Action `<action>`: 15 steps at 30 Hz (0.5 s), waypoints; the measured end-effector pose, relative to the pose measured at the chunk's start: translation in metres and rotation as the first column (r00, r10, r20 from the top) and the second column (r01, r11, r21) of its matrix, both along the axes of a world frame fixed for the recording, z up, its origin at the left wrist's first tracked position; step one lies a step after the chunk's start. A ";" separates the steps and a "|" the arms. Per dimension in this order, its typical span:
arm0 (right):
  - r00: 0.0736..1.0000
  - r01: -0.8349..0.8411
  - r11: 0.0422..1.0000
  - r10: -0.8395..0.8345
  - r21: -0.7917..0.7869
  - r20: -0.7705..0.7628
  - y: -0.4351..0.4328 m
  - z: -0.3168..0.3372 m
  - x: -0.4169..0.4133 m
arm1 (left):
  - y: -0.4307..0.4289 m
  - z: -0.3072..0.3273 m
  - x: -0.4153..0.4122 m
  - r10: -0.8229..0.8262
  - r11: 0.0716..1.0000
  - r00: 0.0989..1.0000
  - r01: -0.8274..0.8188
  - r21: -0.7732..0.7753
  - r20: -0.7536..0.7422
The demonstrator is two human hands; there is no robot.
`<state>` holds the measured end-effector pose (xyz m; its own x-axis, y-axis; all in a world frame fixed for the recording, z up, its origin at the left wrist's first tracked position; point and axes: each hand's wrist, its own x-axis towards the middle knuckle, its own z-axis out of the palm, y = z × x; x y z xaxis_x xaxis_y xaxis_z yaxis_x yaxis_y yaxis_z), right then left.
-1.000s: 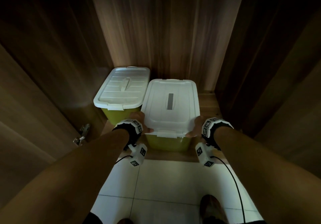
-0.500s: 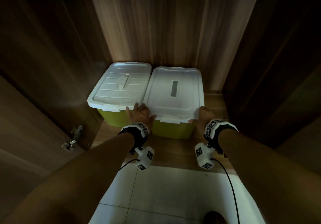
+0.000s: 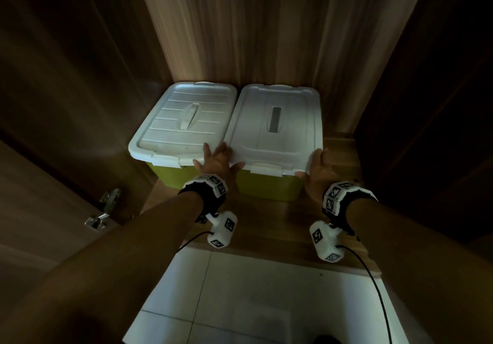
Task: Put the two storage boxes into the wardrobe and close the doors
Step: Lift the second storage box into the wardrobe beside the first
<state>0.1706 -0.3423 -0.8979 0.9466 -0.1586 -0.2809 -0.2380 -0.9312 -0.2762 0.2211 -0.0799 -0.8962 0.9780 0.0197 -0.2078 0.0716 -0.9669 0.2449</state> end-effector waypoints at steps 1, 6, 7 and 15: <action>1.000 -0.003 1.000 0.003 0.010 -0.013 -0.001 0.000 0.001 | 0.002 -0.001 0.002 0.002 1.000 1.000 -0.002 -0.016 0.001; 1.000 -0.020 0.999 0.020 -0.025 0.011 -0.007 0.016 0.001 | 0.004 0.002 -0.001 -0.010 0.999 1.000 0.010 -0.035 -0.003; 1.000 0.002 1.000 -0.002 -0.003 0.026 -0.008 0.018 0.001 | 0.006 0.001 -0.004 -0.018 0.999 1.000 0.018 -0.033 0.014; 0.990 0.139 0.981 -0.140 0.133 -0.001 -0.008 0.069 -0.024 | 0.042 0.064 -0.043 0.129 0.939 0.965 -0.045 -0.340 0.230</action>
<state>0.1463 -0.3507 -0.8292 0.9202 -0.2509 -0.3005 -0.3599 -0.8443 -0.3971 0.1786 -0.0374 -0.8326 0.9965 0.0789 0.0290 0.0485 -0.8211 0.5688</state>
